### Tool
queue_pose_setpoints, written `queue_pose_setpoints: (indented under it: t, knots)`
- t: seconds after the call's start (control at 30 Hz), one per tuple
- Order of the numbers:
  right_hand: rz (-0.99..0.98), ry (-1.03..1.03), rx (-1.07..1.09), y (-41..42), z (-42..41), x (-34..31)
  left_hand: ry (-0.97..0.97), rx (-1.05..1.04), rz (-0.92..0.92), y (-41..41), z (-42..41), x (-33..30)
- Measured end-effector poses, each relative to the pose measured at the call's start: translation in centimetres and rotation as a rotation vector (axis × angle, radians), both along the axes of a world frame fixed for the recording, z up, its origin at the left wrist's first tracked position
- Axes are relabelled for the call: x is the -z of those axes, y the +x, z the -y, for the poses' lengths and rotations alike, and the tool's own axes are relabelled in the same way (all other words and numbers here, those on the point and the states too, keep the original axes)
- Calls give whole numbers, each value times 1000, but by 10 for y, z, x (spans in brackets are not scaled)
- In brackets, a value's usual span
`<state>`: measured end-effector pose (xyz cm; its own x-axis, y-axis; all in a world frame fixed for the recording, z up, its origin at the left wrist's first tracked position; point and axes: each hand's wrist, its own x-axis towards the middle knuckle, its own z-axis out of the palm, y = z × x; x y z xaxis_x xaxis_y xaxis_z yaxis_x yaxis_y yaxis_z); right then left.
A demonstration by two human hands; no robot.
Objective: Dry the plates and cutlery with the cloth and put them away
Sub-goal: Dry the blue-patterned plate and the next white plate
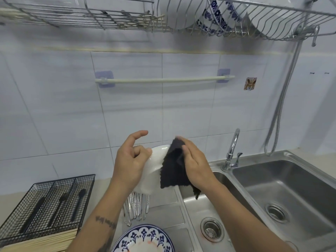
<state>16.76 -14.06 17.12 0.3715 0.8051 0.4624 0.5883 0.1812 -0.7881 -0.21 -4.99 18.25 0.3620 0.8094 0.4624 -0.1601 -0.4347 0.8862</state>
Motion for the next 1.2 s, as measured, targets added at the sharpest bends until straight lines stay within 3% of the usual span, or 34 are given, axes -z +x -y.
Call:
queue_pose_setpoints:
  t: [0.07,0.17,0.43,0.5,0.67,0.8,1.07,1.2]
  knots:
    - [-92,-115,-61,-2,6,1,63,-33,-34,-6,-3,3]
    - [-38,-224,-148,-12,17,-5,108,-107,-2,-15,-12,7]
    - [369,-31,-141,-58,37,10,93,-390,173,-17,-19,23]
    - [508,12,-113,-58,35,17,-36,-392,212,-15,-16,29]
    - [775,-7,-133,-52,34,25,-668,-136,398,-18,-7,46]
    - [888,-53,-222,-44,38,32,-812,-170,392,-34,-3,62]
    - [661,-180,-359,-46,52,82,-889,-236,542,-77,17,98]
    - [292,-171,-211,-51,48,112,-891,-260,515,-109,31,119]
